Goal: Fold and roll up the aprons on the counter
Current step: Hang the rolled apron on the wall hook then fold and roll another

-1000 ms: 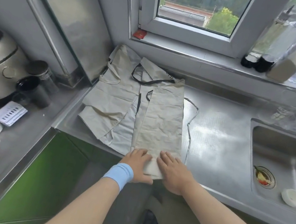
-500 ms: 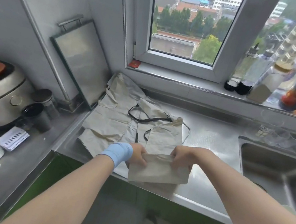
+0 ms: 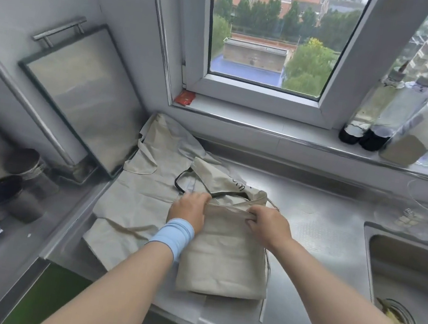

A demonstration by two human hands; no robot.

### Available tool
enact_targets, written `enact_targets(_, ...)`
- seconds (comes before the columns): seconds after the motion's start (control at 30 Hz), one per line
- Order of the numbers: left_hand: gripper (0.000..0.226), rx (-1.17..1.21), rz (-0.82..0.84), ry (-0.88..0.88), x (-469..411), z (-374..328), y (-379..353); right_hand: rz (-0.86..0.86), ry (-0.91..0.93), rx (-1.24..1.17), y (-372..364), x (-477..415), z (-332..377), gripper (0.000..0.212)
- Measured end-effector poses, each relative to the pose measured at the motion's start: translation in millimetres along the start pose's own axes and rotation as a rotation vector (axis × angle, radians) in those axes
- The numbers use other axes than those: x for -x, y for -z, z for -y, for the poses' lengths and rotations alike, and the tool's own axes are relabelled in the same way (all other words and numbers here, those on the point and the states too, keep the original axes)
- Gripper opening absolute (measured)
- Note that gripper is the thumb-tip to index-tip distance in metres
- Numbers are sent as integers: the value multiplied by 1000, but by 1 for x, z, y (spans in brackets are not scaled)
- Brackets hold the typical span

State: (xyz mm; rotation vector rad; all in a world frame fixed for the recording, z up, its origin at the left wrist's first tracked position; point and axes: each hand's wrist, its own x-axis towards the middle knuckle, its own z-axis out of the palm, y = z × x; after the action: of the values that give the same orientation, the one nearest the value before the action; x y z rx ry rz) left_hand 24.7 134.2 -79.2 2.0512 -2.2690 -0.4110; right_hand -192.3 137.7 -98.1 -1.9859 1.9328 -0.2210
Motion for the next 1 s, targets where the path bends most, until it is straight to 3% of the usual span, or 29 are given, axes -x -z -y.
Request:
enact_targets(0.07,52,-67,23,-103,-15,1,-17,16,34,30,-15,-16,-4,24)
enact_targets(0.23,37,-63,418,-152,-50,11,-55,44,206,338,-51,-47,-21,21)
enact_targets(0.3,30,-36,368,-141,-62,15,-58,42,228,346,-53,-62,-23,14)
enact_targets(0.43,28,89,150,-57,-91,24,-49,29,231,224,-39,-99,-15,21)
enact_targets(0.57,44,41,268,-22,-114,26,-44,66,142,373,-37,-124,3,27)
enact_targets(0.67,37,8,307,-6,-126,26,-41,136,129,496,-33,-139,7,29)
enact_targets(0.73,28,-19,334,27,-133,26,-37,151,84,408,-26,-149,8,23)
enact_targets(0.83,21,-25,351,76,-142,25,-26,-51,-90,-11,-2,-162,17,14)
enact_targets(0.9,21,136,287,124,-151,23,-16,-135,-207,-168,17,-174,25,23)
enact_targets(1.0,21,552,9,232,-170,17,13,-114,-333,-317,46,-191,30,42)
